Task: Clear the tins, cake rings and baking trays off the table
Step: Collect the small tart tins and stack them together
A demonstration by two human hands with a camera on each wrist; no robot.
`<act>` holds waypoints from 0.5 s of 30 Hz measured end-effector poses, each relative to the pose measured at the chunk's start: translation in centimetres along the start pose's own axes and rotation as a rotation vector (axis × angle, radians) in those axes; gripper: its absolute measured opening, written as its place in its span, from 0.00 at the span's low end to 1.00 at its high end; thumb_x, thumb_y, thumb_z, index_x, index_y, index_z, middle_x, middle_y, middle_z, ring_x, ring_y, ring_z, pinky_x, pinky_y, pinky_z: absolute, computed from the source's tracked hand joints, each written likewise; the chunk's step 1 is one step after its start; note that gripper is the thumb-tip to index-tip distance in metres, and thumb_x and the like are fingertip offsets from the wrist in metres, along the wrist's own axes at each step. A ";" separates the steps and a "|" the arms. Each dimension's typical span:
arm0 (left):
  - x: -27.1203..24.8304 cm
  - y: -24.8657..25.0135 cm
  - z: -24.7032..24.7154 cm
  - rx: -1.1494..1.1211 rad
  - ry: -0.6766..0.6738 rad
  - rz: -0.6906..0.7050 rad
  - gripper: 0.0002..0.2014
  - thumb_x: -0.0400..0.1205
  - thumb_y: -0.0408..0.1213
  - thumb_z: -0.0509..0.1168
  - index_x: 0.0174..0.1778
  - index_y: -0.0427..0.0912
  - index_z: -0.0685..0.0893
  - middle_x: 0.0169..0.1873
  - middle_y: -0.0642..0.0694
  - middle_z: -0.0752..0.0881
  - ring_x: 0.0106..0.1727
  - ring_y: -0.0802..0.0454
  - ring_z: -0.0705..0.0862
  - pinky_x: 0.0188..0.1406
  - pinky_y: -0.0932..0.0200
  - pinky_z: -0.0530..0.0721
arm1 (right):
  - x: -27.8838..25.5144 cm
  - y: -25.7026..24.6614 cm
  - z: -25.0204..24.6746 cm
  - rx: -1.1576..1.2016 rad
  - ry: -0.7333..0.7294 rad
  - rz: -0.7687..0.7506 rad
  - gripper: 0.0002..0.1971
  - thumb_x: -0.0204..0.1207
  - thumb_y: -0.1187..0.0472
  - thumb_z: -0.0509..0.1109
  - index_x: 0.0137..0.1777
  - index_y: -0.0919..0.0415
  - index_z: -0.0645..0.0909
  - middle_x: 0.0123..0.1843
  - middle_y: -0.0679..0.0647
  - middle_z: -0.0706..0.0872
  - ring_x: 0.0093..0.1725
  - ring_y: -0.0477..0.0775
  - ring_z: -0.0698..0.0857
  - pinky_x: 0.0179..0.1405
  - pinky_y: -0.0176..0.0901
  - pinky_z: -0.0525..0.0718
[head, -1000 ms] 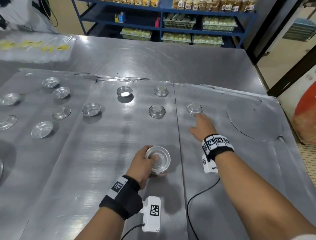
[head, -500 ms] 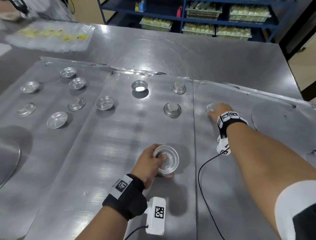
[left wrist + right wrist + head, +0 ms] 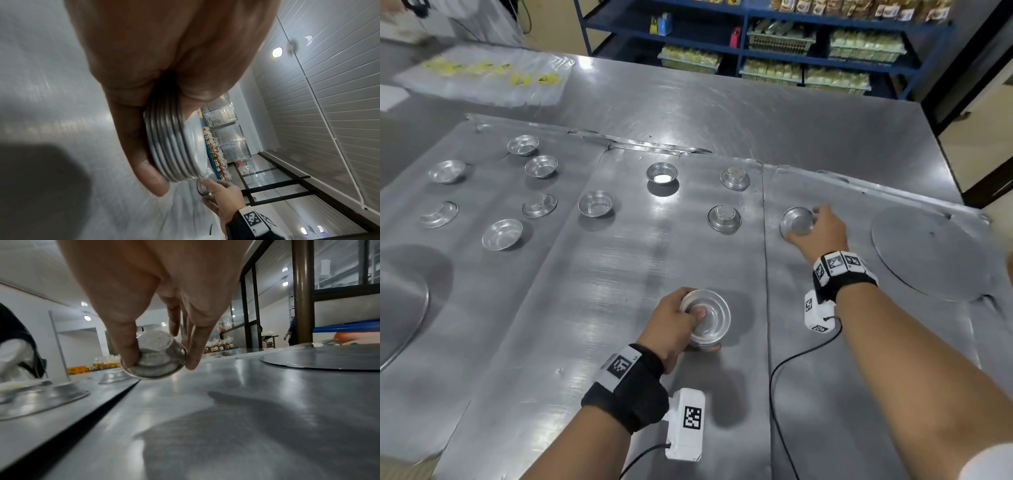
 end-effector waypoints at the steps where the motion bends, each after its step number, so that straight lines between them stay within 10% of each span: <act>1: -0.2 0.0 -0.1 0.003 -0.001 0.002 0.11 0.86 0.20 0.62 0.58 0.36 0.84 0.51 0.33 0.84 0.47 0.35 0.85 0.35 0.37 0.92 | -1.0 -0.1 -0.1 0.020 -0.002 -0.024 0.38 0.60 0.47 0.86 0.68 0.56 0.75 0.63 0.60 0.82 0.62 0.63 0.82 0.60 0.53 0.82; 15: -3.7 -1.0 -1.1 -0.017 -0.008 -0.036 0.10 0.81 0.26 0.66 0.57 0.30 0.86 0.48 0.33 0.85 0.42 0.33 0.86 0.42 0.30 0.91 | -21.3 -5.4 -3.3 0.590 -0.038 -0.276 0.33 0.60 0.62 0.88 0.64 0.50 0.77 0.62 0.47 0.83 0.58 0.45 0.88 0.58 0.31 0.85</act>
Point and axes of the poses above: each hand's wrist, its own x-axis towards the middle knuckle, its own z-axis out of the palm, y = z × x, the point moved 3 cm from there along x, towards the middle knuckle
